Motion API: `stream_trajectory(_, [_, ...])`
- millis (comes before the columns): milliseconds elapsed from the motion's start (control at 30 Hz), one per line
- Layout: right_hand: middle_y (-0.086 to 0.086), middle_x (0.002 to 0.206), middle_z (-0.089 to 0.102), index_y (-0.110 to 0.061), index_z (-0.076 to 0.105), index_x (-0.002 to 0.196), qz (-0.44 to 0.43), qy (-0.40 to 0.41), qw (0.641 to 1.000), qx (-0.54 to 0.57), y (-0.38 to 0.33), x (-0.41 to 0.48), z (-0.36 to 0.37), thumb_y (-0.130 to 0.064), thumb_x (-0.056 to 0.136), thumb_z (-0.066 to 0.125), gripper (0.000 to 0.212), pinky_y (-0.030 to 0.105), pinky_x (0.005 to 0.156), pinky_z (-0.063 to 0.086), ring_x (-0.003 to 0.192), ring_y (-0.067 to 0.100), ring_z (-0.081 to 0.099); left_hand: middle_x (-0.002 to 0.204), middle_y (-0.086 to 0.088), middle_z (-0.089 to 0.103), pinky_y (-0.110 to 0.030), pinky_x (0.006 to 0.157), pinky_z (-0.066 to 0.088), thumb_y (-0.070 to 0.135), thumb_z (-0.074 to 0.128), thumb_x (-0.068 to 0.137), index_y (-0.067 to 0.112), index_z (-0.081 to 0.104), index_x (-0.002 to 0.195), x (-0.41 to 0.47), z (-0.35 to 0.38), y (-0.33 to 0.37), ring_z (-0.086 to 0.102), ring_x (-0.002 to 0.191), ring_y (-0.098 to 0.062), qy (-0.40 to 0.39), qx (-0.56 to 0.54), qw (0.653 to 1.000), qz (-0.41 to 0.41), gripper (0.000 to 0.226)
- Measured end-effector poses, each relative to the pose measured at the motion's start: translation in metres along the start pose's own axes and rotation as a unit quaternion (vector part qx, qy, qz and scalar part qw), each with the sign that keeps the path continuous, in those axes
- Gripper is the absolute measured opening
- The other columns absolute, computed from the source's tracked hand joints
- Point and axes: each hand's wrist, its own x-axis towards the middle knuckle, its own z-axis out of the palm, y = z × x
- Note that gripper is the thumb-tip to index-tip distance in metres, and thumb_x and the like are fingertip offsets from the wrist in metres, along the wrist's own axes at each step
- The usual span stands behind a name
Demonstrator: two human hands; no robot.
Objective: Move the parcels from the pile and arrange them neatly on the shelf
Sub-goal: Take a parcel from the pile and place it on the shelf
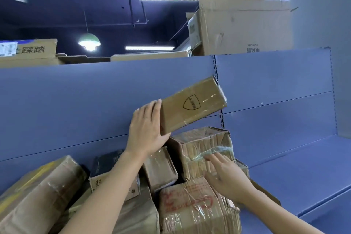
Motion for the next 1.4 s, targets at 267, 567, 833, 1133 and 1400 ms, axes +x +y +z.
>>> stream_trajectory(267, [-0.008,0.149,0.032,-0.025,0.019,0.151,0.014,0.026,0.975,0.219,-0.025,0.044,-0.047,-0.065,0.08,0.036,0.084,0.022,0.104,0.029,0.134,0.007,0.035,0.123,0.024,0.048,-0.005,0.089,0.038,0.026,0.083,0.071,0.031,0.039,0.131,-0.007,-0.085,-0.055,0.046,0.106,0.02,0.036,-0.421,0.886,-0.19,0.075])
stream_trajectory(567, [-0.023,0.133,0.051,-0.053,0.024,0.134,-0.029,0.01,0.804,0.594,-0.059,0.068,-0.056,-0.054,0.075,0.068,0.074,0.014,0.083,0.05,0.107,-0.013,0.058,0.12,-0.005,0.067,-0.035,0.085,0.048,0.045,0.075,0.054,0.02,0.059,0.119,-0.051,-0.085,-0.078,0.062,0.109,-0.023,-0.035,-0.617,0.724,-0.307,0.072])
stream_trajectory(833, [-0.005,0.123,0.066,-0.036,0.046,0.131,-0.03,0.056,0.746,0.663,-0.048,0.059,-0.039,-0.031,0.077,0.06,0.056,0.025,0.077,0.056,0.108,0.014,0.065,0.129,-0.001,0.062,-0.036,0.093,0.048,0.055,0.082,0.049,0.022,0.051,0.127,-0.07,-0.08,-0.072,0.059,0.119,-0.019,-0.135,-0.62,0.708,-0.309,0.09])
stream_trajectory(1133, [-0.001,0.117,0.065,-0.023,0.051,0.128,0.023,0.15,0.789,0.596,0.024,-0.013,-0.073,-0.023,0.075,0.059,0.054,0.025,0.072,0.055,0.101,0.016,0.066,0.146,0.015,0.036,-0.02,0.094,0.045,0.062,0.065,0.065,0.04,0.022,0.138,-0.054,-0.04,0.017,0.05,0.121,0.005,-0.163,-0.66,0.692,-0.243,0.088])
stream_trajectory(1400, [-0.005,0.128,0.062,-0.026,0.046,0.138,0.117,0.217,0.824,0.511,0.074,-0.105,-0.11,-0.024,0.077,0.058,0.062,0.021,0.077,0.054,0.11,0.013,0.063,0.132,0.001,0.048,-0.038,0.103,0.04,0.05,0.058,0.088,0.037,0.038,0.105,-0.022,0.021,0.12,0.051,0.123,-0.017,-0.199,-0.691,0.636,-0.281,0.03])
